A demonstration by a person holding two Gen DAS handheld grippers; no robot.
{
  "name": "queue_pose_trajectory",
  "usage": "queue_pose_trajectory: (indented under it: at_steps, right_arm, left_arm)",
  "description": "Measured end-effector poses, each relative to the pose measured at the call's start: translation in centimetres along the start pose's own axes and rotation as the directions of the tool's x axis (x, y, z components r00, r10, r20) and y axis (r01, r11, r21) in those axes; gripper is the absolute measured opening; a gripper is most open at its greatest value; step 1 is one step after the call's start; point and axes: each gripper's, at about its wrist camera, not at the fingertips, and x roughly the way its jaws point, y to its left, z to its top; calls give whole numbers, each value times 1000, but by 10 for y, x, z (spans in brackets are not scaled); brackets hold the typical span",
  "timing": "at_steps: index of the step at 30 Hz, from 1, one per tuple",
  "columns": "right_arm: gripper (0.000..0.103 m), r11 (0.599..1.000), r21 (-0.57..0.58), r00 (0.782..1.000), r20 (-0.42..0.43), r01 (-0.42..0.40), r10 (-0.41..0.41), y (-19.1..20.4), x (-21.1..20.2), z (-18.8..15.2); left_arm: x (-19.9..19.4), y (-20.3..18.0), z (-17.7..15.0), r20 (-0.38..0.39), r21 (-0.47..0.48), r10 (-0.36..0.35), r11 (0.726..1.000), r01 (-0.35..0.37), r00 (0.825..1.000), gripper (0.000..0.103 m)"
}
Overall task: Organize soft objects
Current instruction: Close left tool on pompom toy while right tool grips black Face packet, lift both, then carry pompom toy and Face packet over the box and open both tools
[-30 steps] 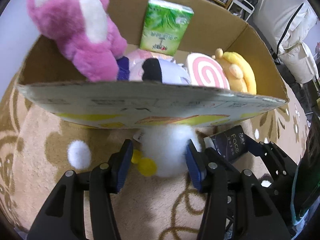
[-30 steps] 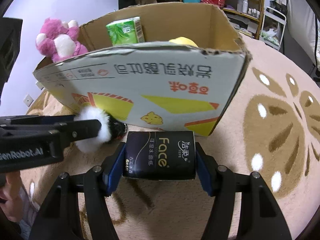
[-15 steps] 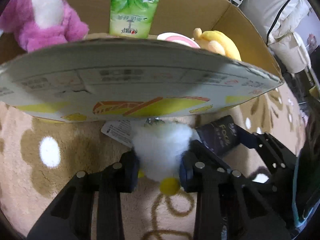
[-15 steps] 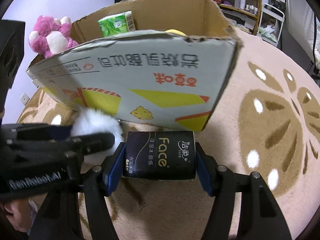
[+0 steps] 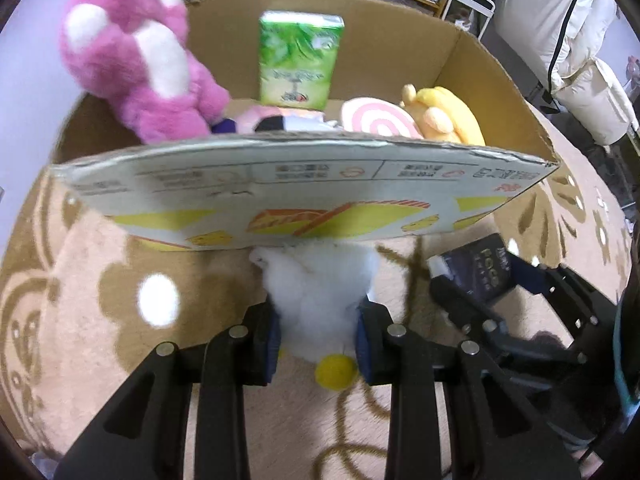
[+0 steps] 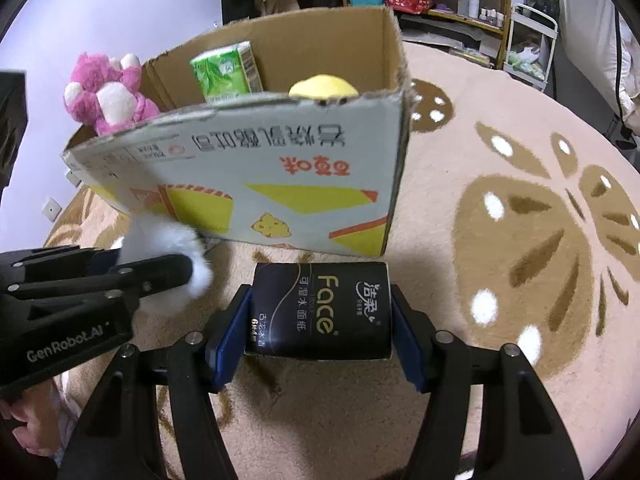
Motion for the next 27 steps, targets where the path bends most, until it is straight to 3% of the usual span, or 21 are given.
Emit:
queue_pose_trajectory:
  at_steps: [6,12,16,27]
  right_arm:
    - [69,1000,3,999,48,-3,3,1,-16,3]
    - [69,1000,-24,992,124,-4,7,11,-45,12]
    - [69,999,-36,984,176,-11,17,16,-63,21]
    - [69,997,-78,960,281,12,11,27,-96,61]
  left_arm:
    - [-28,7,-9,62,5,50,999,-50,997,29]
    - [-66,13,-7,158,1,93,996,-94,983,29]
    - [-95,15,0,239,6,108,994,-113,965,29]
    - [-133,6,47,368,34,160,982,-185,916,29]
